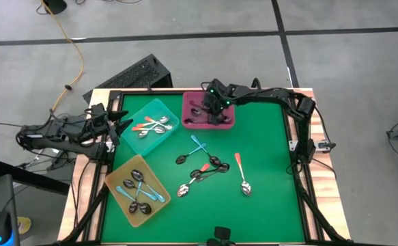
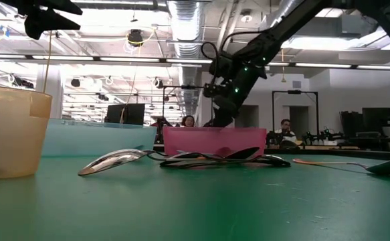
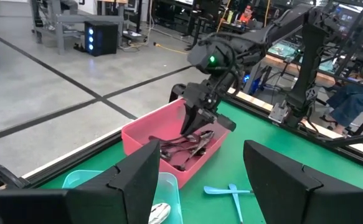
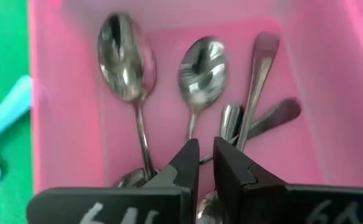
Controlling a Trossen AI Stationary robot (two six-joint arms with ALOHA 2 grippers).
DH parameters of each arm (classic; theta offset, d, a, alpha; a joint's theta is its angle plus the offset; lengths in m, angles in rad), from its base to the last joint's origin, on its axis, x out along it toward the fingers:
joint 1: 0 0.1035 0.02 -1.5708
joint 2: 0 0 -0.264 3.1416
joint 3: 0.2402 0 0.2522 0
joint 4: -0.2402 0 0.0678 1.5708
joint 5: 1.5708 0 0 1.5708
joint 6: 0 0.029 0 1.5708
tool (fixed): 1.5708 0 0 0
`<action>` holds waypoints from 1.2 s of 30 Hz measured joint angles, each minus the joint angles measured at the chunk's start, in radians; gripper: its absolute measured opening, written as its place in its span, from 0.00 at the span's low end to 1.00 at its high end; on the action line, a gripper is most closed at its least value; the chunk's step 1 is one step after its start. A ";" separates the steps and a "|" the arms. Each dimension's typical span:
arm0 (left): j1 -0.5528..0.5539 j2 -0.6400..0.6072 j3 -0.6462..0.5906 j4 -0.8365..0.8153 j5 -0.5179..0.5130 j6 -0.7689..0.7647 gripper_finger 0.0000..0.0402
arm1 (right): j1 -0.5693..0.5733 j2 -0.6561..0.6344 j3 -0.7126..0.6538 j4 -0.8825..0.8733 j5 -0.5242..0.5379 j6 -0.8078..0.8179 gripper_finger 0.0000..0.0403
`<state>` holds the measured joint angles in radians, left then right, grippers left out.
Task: Sort silverware by color (type)
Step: Put the orange spoon into the blue bin
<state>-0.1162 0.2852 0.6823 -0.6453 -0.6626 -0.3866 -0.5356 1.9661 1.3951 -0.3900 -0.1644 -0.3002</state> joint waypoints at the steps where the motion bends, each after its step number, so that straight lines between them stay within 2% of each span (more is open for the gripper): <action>1: 0.000 0.000 0.000 0.000 0.000 0.000 0.54 | -0.001 -0.002 0.013 -0.009 -0.003 -0.004 0.14; 6: 0.000 0.000 0.000 0.000 -0.002 0.000 0.54 | 0.004 -0.015 0.112 -0.104 -0.006 -0.008 0.14; 13: 0.000 0.000 0.000 0.007 -0.007 0.001 0.54 | 0.016 -0.017 0.340 -0.383 -0.013 -0.033 0.14; 20: 0.000 0.000 0.000 0.007 0.000 0.002 0.54 | 0.046 -0.017 0.557 -0.710 0.008 -0.068 0.14; 26: 0.000 0.000 0.000 0.008 0.000 0.001 0.54 | 0.057 -0.021 0.737 -1.094 0.010 -0.068 0.14; 28: 0.000 0.000 0.000 0.008 0.000 0.000 0.54 | 0.058 -0.037 0.762 -1.175 0.011 -0.067 0.14; 30: 0.000 0.000 0.000 0.008 0.001 0.000 0.54 | 0.061 -0.080 0.755 -1.177 0.008 -0.048 0.14; 36: 0.000 0.000 0.000 0.007 0.004 -0.003 0.54 | 0.063 -0.298 0.671 -1.155 -0.023 0.010 0.14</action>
<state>-0.1165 0.2852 0.6823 -0.6380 -0.6590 -0.3896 -0.4725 1.6679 2.0659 -1.5448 -0.1875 -0.2899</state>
